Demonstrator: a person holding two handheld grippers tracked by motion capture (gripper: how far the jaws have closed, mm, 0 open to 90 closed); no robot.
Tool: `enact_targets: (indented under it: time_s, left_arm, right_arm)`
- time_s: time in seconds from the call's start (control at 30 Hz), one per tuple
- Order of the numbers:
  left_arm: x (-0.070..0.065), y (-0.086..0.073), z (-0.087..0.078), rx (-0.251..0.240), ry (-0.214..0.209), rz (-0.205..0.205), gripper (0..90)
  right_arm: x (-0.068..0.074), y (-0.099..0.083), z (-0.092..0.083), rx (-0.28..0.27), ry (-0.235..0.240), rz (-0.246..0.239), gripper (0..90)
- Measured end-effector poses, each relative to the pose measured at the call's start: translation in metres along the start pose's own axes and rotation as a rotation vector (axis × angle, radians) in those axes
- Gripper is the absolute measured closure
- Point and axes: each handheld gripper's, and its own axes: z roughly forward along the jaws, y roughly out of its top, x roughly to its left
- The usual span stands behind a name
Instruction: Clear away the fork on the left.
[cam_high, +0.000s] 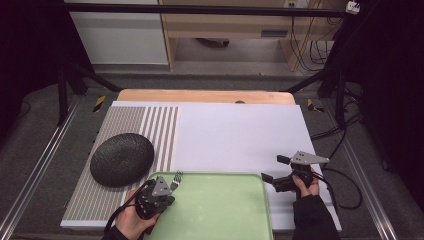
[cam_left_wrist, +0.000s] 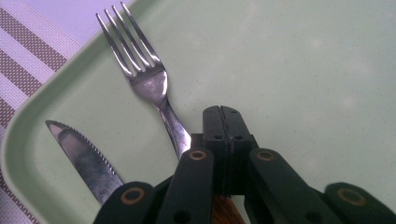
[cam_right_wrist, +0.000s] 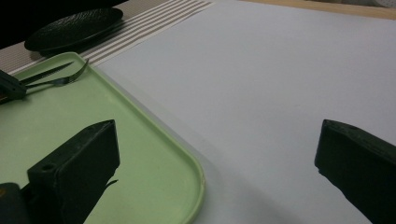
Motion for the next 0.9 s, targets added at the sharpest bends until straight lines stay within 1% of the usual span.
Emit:
enact_targets:
  time_s: [0.17,0.4,0.77,0.87,0.9]
  left_arm:
    - [0.001,-0.004,-0.002,0.002,0.007,-0.002,89.8]
    - [0.005,-0.011,-0.006,-0.008,0.013,-0.014,89.7]
    - [0.006,-0.015,-0.007,-0.01,0.021,-0.017,89.1]
    - [0.006,-0.015,-0.008,-0.014,0.021,-0.016,86.9]
    - [0.006,-0.015,-0.009,-0.022,0.02,-0.017,85.7]
  right_arm:
    - [0.0,0.0,0.0,-0.001,0.0,0.002,0.2]
    - [0.0,0.0,0.0,0.0,-0.001,0.0,0.2]
    - [0.0,0.0,0.0,0.0,-0.001,0.0,0.2]
    - [0.0,0.0,0.0,-0.001,0.0,0.001,0.2]
    - [0.0,0.0,0.0,-0.001,0.0,0.002,0.2]
